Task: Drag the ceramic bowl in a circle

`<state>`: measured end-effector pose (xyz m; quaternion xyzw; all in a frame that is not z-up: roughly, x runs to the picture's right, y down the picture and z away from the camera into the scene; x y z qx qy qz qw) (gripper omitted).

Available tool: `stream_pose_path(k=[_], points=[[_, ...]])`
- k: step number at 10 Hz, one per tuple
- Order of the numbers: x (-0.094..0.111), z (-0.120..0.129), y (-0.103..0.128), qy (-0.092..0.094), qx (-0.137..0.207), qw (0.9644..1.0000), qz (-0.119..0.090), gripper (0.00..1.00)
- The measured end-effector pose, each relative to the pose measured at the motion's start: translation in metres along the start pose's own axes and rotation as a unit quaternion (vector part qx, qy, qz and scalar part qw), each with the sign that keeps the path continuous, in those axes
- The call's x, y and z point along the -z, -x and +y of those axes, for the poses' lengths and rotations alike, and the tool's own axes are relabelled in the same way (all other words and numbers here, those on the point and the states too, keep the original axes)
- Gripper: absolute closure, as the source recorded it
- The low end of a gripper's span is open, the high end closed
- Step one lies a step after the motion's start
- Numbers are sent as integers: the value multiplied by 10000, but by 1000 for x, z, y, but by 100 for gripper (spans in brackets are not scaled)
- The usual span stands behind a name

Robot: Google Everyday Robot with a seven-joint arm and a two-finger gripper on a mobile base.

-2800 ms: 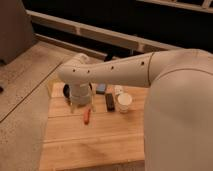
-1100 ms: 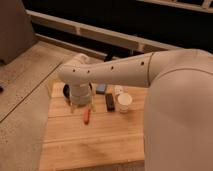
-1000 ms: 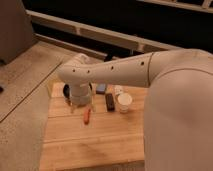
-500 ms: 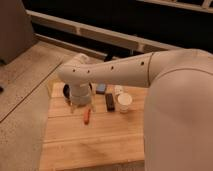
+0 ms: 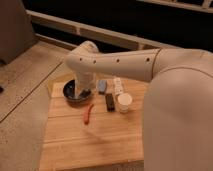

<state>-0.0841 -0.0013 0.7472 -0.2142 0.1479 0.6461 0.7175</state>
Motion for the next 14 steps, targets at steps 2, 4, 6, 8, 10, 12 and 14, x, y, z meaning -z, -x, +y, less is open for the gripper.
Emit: stream_pose_path(k=[2, 4, 6, 8, 10, 12, 14], points=[[-4, -19, 54, -76, 310, 9985, -438, 35], [-19, -28, 78, 30, 419, 9978, -513, 35], [-40, -24, 91, 217, 556, 9973, -421, 35], [-61, -23, 98, 369, 562, 9976, -183, 35], [-77, -24, 100, 487, 485, 9976, 46, 35], [-96, -27, 100, 525, 365, 9974, 335, 35], [-107, -31, 102, 545, 283, 9969, 492, 35]])
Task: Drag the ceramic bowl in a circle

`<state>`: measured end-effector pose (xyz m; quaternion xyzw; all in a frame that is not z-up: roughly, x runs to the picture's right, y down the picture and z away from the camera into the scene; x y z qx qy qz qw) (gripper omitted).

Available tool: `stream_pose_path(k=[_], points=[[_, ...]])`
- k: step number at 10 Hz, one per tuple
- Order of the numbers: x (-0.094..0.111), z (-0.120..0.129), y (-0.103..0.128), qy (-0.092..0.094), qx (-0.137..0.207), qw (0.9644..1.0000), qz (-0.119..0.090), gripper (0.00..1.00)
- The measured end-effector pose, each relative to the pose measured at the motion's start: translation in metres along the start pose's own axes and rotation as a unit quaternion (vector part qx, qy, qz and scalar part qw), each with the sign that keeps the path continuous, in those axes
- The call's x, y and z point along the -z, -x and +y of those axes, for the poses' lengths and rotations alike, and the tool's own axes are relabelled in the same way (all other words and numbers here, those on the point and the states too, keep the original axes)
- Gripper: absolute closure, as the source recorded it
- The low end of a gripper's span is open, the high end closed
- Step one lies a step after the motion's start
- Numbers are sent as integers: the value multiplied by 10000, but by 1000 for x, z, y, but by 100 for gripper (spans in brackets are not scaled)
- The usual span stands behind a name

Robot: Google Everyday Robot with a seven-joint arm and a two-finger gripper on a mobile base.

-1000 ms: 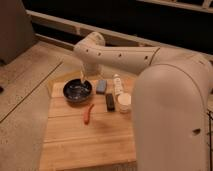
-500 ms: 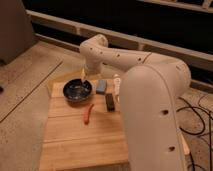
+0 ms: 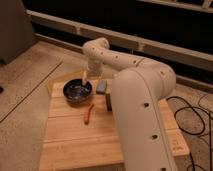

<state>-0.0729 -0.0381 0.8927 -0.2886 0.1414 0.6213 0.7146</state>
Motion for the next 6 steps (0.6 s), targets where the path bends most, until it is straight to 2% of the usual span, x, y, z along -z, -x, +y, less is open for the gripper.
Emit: stream_pose_path(k=[2, 3, 5, 6], points=[[-8, -3, 2, -47, 13, 9999, 97, 35], [-10, -2, 7, -107, 92, 9999, 58, 35], [-11, 9, 20, -154, 429, 9987, -219, 35], [-14, 16, 20, -145, 585, 9978, -286, 35]])
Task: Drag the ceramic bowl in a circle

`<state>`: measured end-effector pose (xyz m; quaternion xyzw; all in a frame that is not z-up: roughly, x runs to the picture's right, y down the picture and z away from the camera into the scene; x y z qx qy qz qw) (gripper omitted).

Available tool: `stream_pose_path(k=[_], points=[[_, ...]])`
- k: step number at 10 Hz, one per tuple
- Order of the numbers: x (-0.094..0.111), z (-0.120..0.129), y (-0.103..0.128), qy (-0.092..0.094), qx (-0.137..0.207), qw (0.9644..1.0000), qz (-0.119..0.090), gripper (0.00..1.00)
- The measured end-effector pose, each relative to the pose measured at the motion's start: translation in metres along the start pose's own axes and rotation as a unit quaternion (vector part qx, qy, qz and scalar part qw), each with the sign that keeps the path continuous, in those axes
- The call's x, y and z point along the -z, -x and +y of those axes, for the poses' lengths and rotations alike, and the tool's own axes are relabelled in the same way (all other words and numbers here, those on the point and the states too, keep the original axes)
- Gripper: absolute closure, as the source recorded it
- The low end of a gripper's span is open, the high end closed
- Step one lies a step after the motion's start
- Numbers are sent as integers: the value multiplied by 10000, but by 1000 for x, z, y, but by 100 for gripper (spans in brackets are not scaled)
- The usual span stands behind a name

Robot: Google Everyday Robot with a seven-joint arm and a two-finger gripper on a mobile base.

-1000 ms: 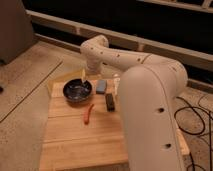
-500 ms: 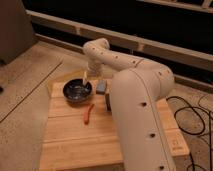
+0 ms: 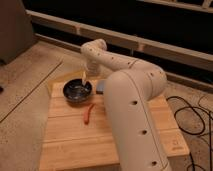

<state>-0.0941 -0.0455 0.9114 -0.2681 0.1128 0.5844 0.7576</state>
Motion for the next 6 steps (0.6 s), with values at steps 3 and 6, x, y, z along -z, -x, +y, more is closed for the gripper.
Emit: stream_pose_path(k=[3, 6], points=[[-4, 8, -3, 19, 189, 9998, -37, 35], [-4, 8, -4, 2, 172, 9999, -7, 35]])
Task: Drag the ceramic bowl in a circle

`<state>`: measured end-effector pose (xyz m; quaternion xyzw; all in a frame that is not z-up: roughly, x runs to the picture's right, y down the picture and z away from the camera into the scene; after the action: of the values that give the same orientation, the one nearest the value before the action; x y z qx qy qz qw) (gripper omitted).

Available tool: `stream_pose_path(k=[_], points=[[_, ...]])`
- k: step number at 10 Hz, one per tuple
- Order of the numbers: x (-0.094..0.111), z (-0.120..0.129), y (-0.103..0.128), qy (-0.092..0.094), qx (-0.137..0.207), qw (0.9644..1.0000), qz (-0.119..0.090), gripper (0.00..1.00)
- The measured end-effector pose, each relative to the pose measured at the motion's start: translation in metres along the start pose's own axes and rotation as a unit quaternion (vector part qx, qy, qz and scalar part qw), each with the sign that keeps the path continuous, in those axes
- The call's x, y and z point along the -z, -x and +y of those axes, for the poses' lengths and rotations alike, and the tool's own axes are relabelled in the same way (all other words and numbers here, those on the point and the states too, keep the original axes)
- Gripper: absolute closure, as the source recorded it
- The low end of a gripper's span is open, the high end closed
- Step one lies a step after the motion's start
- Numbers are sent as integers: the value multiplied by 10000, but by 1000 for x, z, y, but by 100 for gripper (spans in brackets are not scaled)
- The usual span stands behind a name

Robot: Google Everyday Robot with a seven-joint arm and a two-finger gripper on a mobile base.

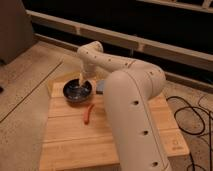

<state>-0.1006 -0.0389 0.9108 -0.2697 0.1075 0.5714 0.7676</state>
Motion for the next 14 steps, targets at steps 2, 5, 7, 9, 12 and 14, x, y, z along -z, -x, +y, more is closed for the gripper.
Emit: stream_pose_path(k=[2, 5, 7, 9, 12, 14], points=[[-10, -8, -11, -168, -273, 9992, 251, 35], [-29, -2, -17, -384, -379, 9968, 583, 35], [-42, 1, -21, -419, -443, 9951, 778, 35], [-54, 3, -23, -319, -589, 9938, 887, 35], [-73, 6, -22, -40, -789, 9923, 956, 35], [-80, 8, -21, 59, -721, 9926, 978, 47]])
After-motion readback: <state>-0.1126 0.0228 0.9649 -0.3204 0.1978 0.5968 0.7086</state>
